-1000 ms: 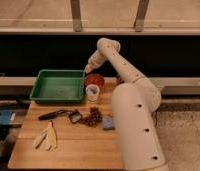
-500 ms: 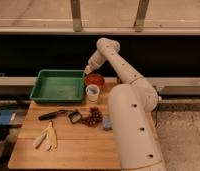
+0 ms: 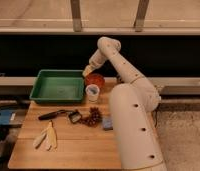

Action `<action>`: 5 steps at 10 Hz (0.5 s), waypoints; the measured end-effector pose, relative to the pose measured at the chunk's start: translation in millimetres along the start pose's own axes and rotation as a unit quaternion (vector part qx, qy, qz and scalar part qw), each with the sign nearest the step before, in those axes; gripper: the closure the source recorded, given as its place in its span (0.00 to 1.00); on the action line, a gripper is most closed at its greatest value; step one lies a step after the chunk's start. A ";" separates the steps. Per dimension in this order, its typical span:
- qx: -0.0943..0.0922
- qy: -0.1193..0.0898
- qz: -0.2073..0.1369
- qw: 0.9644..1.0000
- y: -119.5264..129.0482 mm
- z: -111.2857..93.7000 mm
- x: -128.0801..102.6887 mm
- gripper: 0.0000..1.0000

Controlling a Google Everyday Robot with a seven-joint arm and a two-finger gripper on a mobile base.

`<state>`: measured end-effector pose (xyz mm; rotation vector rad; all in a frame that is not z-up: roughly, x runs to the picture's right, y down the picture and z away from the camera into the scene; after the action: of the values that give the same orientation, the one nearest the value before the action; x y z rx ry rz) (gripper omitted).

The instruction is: Place fork in red bowl

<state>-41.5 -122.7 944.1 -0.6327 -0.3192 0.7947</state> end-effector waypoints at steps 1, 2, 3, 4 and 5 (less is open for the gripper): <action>0.003 -0.001 -0.002 1.000 -0.2 -3.0 -1.3 0.20; 0.011 -0.002 -0.006 1.000 -0.7 -8.9 -4.2 0.20; 0.025 -0.008 -0.011 1.000 -1.8 -21.8 -11.8 0.20; 0.039 -0.016 -0.016 0.999 -3.1 -38.1 -20.2 0.20; 0.051 -0.023 -0.019 0.998 -4.6 -54.3 -27.4 0.20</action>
<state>-30.6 -167.5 904.2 -0.5122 -0.3296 0.7840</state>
